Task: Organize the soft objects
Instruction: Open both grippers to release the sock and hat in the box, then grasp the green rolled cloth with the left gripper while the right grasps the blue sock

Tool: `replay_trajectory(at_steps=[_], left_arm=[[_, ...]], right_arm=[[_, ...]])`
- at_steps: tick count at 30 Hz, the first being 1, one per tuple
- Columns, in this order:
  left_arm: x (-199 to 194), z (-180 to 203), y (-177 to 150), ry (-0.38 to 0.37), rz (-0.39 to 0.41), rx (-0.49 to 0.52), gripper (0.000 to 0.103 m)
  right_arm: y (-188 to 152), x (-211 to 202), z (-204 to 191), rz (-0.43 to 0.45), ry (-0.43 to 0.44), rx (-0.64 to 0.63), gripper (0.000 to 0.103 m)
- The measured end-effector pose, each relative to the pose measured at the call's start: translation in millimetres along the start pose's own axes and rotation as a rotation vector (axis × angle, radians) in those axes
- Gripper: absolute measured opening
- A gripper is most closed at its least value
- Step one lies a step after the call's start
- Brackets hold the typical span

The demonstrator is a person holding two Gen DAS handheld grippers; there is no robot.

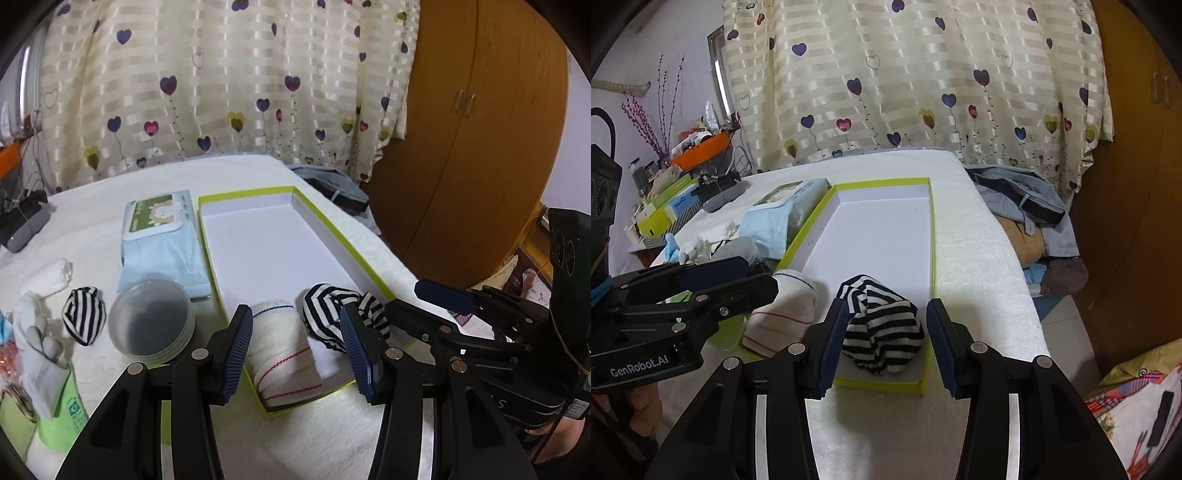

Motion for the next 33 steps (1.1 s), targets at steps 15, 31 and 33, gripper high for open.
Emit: replay_trajectory(at_steps=[15,31,33], left_arm=[[-51.6,-14.8,-25.7,0.055,0.048,-0.024,0.049],[-94.3,-67.8,-62.6,0.155,0.076,-0.121,0.049],[-97.8,-73.6,-67.1,0.167,0.075,-0.133,0.049]], right_arm=[[-14.2,-35.0,-41.5,0.036,0.047,-0.023,0.046],[-29.0,-50.9,-109.4,0.07,0.193,-0.107,0.051],[-33.2,-49.2,-120.1,0.057,0.216,-0.126,0.051]])
Point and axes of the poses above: each gripper's, at about its wrist camera, not at the fingertips, and x roughly the way its jaws point, z to its right, y to its top, the point moved 5 cm from there along x, roughly the way its jaws point, and after that the axes turned 10 degrees about x, right-handed, at the moved point
